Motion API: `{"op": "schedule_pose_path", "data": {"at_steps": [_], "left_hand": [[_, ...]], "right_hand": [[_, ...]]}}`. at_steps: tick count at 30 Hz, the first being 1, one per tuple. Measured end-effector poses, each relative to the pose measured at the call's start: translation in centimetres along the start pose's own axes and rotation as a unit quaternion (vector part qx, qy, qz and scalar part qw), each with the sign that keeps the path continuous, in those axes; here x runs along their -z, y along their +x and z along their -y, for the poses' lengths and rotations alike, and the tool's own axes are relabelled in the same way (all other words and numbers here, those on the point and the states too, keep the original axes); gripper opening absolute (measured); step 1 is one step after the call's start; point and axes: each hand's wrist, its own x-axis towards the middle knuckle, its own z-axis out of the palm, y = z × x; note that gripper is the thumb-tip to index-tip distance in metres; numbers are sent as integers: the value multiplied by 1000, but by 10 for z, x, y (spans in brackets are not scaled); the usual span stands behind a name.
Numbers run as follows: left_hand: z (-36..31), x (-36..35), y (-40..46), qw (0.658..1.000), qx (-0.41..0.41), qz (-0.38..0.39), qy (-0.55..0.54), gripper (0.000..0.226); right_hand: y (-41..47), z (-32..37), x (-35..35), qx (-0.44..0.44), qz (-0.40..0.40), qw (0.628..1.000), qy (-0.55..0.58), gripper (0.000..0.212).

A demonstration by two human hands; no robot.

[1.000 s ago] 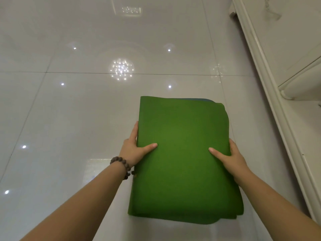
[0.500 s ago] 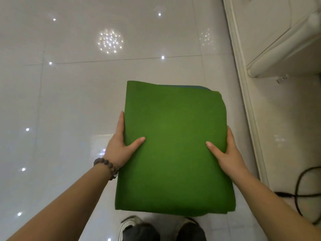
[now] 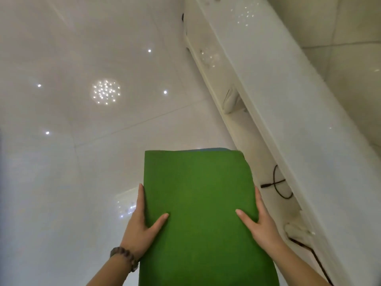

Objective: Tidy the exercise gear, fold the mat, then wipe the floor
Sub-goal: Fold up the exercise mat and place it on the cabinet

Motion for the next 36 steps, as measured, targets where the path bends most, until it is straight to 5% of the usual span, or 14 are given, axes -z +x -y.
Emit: {"op": "schedule_pose_path", "data": {"at_steps": [10,19,27,36], "left_hand": [[-115,-13,-87,976,-83,177,95,102],[-159,-128,-180,895,-161,364,204,108],[-117,-243,-338,820,-186,456,291,113],[-31,-348,-509,803,-197,468,312,112]], "right_hand": [[-192,-10,66,-63,-171,978,102,90],[-353,-111,94,-172,-325,905,213,86],[-512,-250,88,-225,-387,842,300,91],[-655,-417,105,-218,-404,820,342,94]]}}
